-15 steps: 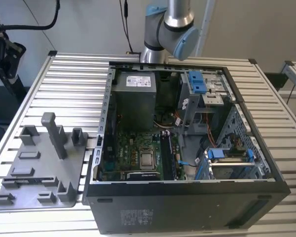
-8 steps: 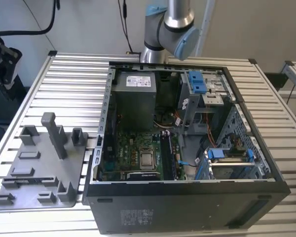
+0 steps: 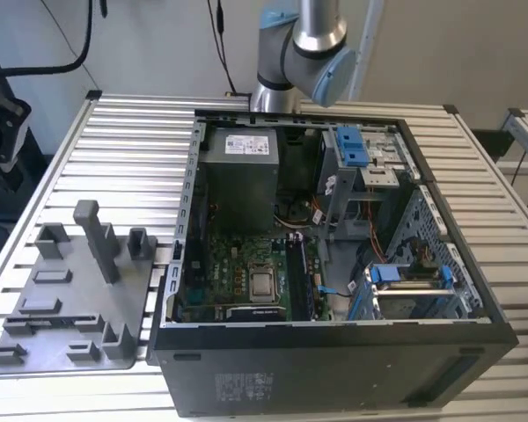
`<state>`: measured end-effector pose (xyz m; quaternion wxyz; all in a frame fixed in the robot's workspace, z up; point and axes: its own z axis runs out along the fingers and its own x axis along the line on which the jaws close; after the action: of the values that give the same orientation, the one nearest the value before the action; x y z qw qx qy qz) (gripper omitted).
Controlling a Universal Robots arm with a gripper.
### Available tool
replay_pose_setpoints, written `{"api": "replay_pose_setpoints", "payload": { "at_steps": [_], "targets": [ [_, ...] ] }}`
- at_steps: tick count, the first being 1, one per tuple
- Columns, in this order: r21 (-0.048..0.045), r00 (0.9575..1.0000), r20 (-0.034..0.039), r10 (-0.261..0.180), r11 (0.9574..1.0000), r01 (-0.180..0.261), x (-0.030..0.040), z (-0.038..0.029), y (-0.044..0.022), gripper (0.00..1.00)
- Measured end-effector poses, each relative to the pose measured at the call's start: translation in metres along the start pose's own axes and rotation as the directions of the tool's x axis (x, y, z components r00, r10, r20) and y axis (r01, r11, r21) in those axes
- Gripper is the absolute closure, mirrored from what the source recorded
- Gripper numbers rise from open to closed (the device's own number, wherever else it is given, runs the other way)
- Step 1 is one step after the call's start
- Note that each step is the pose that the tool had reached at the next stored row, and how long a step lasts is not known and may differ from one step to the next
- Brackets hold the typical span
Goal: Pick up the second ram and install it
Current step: 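Reach for the second ram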
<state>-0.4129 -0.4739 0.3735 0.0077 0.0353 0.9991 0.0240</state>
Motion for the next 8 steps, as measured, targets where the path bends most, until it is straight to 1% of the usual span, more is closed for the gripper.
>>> {"api": "replay_pose_setpoints", "payload": {
  "at_steps": [5, 8],
  "targets": [
    [-0.0001, 1.0000, 0.0001, 0.000, 1.0000, 0.000, -0.0004, 0.0007, -0.0124, 0.89],
    [-0.0001, 1.0000, 0.0001, 0.000, 1.0000, 0.000, -0.0011, 0.0011, -0.0229, 0.89]
  ]
}}
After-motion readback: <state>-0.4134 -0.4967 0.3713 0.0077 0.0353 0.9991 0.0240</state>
